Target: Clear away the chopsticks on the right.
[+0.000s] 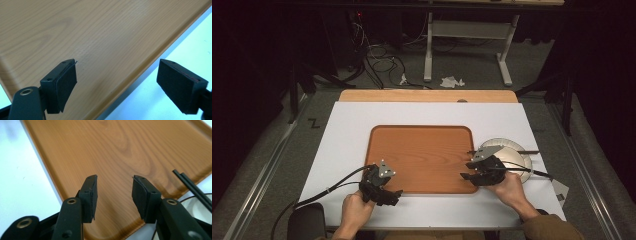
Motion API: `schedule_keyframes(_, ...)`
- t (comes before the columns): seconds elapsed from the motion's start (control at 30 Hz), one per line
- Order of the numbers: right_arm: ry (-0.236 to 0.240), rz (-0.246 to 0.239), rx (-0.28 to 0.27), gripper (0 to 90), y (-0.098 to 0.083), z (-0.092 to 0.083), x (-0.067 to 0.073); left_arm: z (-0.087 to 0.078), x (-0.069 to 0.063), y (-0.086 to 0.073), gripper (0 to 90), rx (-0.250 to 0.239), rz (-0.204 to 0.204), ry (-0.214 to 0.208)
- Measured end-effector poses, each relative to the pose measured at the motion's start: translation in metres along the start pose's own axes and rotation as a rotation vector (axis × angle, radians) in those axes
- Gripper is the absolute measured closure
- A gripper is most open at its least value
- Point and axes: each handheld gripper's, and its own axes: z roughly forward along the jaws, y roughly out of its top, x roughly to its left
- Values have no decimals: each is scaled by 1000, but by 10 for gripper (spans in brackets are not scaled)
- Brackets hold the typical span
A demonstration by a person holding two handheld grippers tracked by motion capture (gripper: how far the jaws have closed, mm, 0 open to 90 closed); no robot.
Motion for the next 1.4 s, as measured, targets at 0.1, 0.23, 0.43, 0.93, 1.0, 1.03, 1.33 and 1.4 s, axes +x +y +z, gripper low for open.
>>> schedule_keyframes(0.1, 4, -6, 6, 550, 0, 1, 1, 0, 0, 0, 166, 5, 1, 0)
schedule_keyframes(0.23, 5, -11, 15, 538, -1, 2, 1, 2, 1, 0, 165, 10, 2, 1)
schedule_keyframes(0.43, 3, -12, 12, 534, -1, 1, 2, 0, 0, 0, 165, 4, 4, 1)
schedule_keyframes(0.93, -5, 13, -34, 546, 1, -10, -3, 3, 0, 0, 166, 8, -2, -4)
schedule_keyframes(1.0, -14, 20, -41, 548, 1, -14, -5, 2, 0, 0, 166, 9, 0, -3)
schedule_keyframes(1.03, -14, 20, -41, 548, 1, -14, -5, 2, 0, 0, 166, 9, 0, -3)
schedule_keyframes(1.33, -35, 39, -72, 564, 2, -27, -13, 4, 2, 2, 165, 5, -13, -9)
schedule_keyframes(1.4, -42, 46, -83, 571, 2, -30, -15, 4, 2, 1, 165, 9, -7, -4)
